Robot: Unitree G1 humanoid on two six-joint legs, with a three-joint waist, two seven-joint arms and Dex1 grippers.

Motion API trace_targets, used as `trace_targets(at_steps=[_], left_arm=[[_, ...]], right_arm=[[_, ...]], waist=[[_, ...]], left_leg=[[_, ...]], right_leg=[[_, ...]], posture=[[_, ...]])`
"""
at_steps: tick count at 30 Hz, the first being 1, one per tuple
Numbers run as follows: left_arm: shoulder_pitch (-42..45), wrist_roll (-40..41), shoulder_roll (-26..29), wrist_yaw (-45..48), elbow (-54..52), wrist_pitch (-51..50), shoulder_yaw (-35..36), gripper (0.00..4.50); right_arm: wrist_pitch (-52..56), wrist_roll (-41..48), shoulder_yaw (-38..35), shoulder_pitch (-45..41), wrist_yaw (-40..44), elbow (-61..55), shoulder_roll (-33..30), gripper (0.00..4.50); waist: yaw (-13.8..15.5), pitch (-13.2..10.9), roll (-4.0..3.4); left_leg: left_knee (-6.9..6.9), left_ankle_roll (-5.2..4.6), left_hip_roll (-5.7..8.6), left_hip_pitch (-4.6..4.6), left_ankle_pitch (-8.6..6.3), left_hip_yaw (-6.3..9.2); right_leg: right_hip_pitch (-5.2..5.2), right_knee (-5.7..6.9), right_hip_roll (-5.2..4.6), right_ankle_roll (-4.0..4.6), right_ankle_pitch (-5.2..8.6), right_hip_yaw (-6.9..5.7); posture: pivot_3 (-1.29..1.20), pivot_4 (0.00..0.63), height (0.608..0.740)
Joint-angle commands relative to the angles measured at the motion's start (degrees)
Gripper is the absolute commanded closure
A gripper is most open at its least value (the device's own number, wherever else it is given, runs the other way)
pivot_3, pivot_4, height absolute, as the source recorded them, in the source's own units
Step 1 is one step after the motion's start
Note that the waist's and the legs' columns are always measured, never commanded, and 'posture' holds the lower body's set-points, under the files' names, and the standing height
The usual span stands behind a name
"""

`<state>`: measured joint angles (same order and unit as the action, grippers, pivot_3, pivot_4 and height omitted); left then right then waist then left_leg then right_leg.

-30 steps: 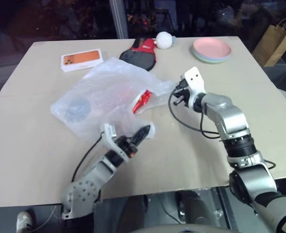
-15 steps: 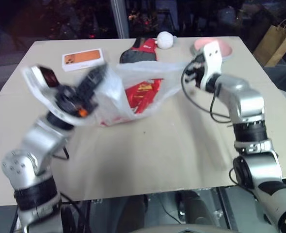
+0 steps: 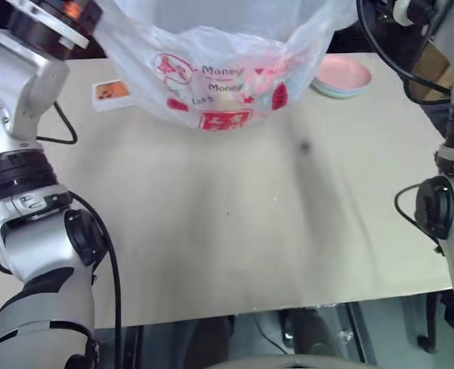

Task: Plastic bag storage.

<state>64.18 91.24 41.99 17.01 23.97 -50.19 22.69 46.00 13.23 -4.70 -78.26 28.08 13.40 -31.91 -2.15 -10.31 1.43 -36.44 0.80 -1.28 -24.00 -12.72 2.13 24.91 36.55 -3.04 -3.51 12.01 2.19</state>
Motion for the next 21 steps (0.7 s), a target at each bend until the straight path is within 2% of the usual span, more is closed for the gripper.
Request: trace_targets(at_steps=[1, 4, 10, 12, 14, 18, 20, 21], left_arm=[[-2.82, -5.81, -0.57, 3.37, -3.18, -1.19, -0.72, 4.42], [-10.05, -11.65, -2.24, 6.06, -9.36, -1.15, -2.96, 4.42], [-29.24, -22.02, -4.73, 9.35, -28.27, 0.5, -8.13, 4.42], [-35.75, -24.5, -4.83, 9.8, -35.34, 1.21, -9.2, 4.42], [-40.75, -27.02, -4.54, 10.0, -40.74, 1.99, -9.89, 4.42], [-51.94, -35.99, -0.76, 15.59, -48.38, 5.86, -12.34, 4.42], [-55.9, -35.41, -0.07, 18.38, -48.81, 6.03, -10.73, 4.5], [-58.63, -36.13, -0.03, 19.73, -49.09, 7.25, -9.41, 4.5]], right_arm=[[7.76, 1.0, -1.88, 6.08, -0.5, -13.16, -4.3, 4.5], [13.5, 2.97, -2.95, 15.0, -2.53, -24.39, -3.28, 4.5], [19.6, 5.42, -2.74, 37.25, -6.6, -44.9, 1.43, 4.5], [17.27, 4.2, 0.57, 46.41, -5.88, -50.51, -0.66, 4.5], [16.78, 5.02, 0.62, 53.29, -5.88, -54.81, -0.37, 4.5], [13.01, 4.62, 0.97, 65.63, -3.18, -61.28, -5.1, 4.5], [8.31, 2.31, 0.64, 71.41, -2.1, -62.18, -8.45, 3.95], [5.71, 2.33, -1.56, 74.69, -1.99, -62.45, -7.86, 3.68]], waist=[[-0.01, 0.01, -0.01], [-0.35, 0.0, -0.02], [-0.23, 0.01, -0.01], [-0.08, 0.01, -0.01], [0.09, 0.02, -0.01], [0.16, 0.02, -0.02], [0.15, 0.02, -0.03], [0.14, 0.04, 0.01]], left_leg=[[0.04, 0.0, 0.0, 0.0, 0.0, 0.01], [0.11, 0.01, -0.02, 0.03, 0.01, -0.07], [-0.03, 0.02, -0.03, -0.1, 0.01, -0.26], [-0.11, -0.11, -0.03, -0.13, -0.06, -0.26], [-0.12, -0.2, -0.03, -0.11, -0.11, -0.25], [-0.31, -0.22, -0.02, -0.11, -0.13, -0.26], [-0.31, -0.23, -0.03, 0.29, -0.14, -0.3], [-0.33, -0.23, -0.03, 0.27, -0.14, -0.27]], right_leg=[[0.01, -0.02, 0.0, 0.0, 0.0, 0.0], [0.05, 0.01, 0.01, 0.0, 0.01, 0.09], [0.44, 0.23, 0.02, 0.03, 0.03, 0.35], [0.46, 0.28, 0.02, 0.03, 0.03, 0.37], [0.44, 0.26, 0.01, 0.03, 0.03, 0.37], [0.37, 0.3, 0.02, 0.0, 0.03, 0.36], [0.01, 0.25, 0.02, 0.0, 0.06, 0.38], [0.01, 0.23, 0.03, 0.09, 0.24, 0.35]], posture=[[0.0, 0.15, 0.74], [0.0, 0.15, 0.74], [0.0, 0.15, 0.74], [0.0, 0.15, 0.74], [0.0, 0.15, 0.74], [0.0, 0.15, 0.74], [0.0, 0.15, 0.74], [0.0, 0.15, 0.74]])
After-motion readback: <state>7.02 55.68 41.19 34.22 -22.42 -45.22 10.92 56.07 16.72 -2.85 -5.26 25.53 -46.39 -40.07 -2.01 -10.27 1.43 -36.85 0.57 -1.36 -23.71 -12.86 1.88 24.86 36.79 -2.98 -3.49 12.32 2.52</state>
